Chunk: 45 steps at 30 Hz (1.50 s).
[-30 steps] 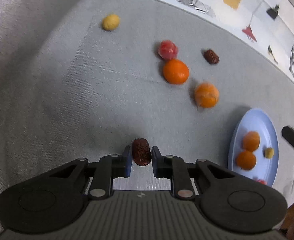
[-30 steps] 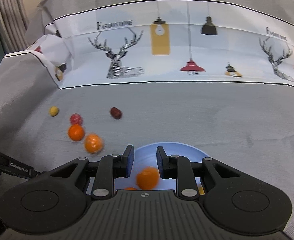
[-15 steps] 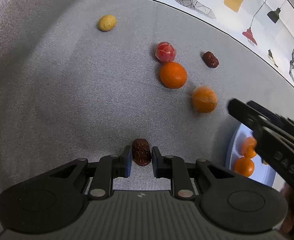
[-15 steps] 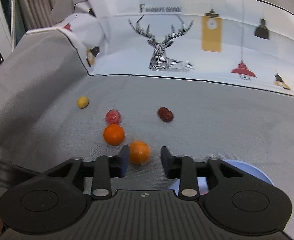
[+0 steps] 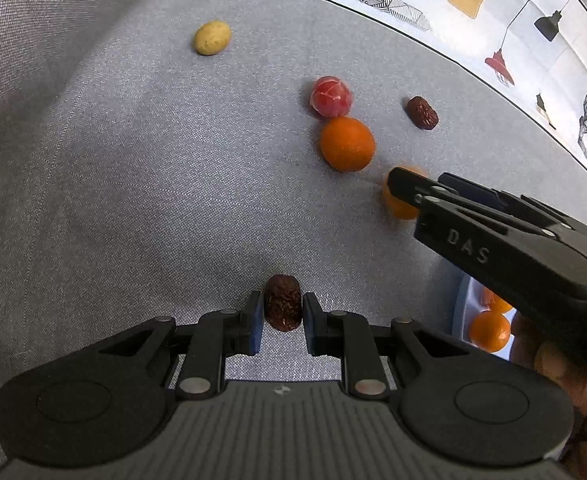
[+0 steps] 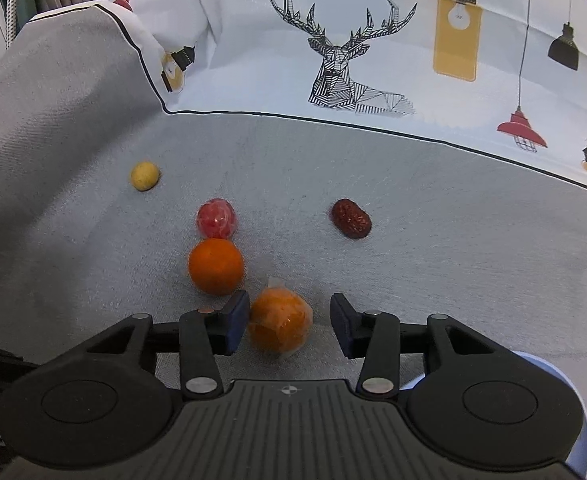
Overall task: Organize fruits
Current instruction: 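Close the left tool on a dark red date while the right tool grips a netted tangerine, then carry the date in the left tool and tangerine in the right over the blue plate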
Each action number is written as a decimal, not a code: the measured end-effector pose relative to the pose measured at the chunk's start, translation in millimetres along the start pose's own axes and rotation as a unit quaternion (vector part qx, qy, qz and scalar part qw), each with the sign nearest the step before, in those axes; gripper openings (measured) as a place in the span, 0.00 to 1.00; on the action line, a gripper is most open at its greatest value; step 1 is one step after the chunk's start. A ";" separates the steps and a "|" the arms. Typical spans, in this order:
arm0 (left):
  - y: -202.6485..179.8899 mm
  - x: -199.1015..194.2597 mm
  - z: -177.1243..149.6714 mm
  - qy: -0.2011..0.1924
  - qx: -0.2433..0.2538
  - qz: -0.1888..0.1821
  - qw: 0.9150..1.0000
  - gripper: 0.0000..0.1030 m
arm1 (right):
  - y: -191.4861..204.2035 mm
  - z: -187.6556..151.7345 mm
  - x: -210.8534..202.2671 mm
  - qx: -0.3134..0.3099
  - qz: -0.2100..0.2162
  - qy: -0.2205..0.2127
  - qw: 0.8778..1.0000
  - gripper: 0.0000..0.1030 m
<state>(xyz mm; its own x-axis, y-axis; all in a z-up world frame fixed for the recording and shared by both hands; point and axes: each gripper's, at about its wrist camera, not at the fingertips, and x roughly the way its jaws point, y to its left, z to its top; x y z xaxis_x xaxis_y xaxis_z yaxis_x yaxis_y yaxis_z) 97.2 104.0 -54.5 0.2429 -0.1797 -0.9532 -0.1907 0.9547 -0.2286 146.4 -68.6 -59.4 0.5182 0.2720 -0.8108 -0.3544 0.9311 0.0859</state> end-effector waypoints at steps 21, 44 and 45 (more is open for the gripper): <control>-0.7 -12.3 -7.8 -0.021 0.014 -0.009 1.000 0.21 | 1.0 -13.5 -40.1 -0.001 0.001 -0.039 0.999 0.37; -42.8 -39.6 -21.9 -0.117 0.108 -0.024 0.987 0.21 | -68.5 -71.6 -156.1 0.103 -0.054 -0.105 0.988 0.37; -43.5 -38.5 -21.1 -0.117 0.107 -0.026 0.987 0.21 | -72.8 -71.6 -157.2 0.105 -0.055 -0.107 0.987 0.37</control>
<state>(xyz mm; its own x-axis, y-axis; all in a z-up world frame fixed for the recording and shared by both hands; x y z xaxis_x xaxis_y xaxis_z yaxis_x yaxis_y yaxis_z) 76.1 64.3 -12.0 0.4650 -0.1931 -0.8640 0.0272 0.9786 -0.2041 34.9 -196.5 20.4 0.7051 0.1905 -0.6831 -0.1289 0.9816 0.1406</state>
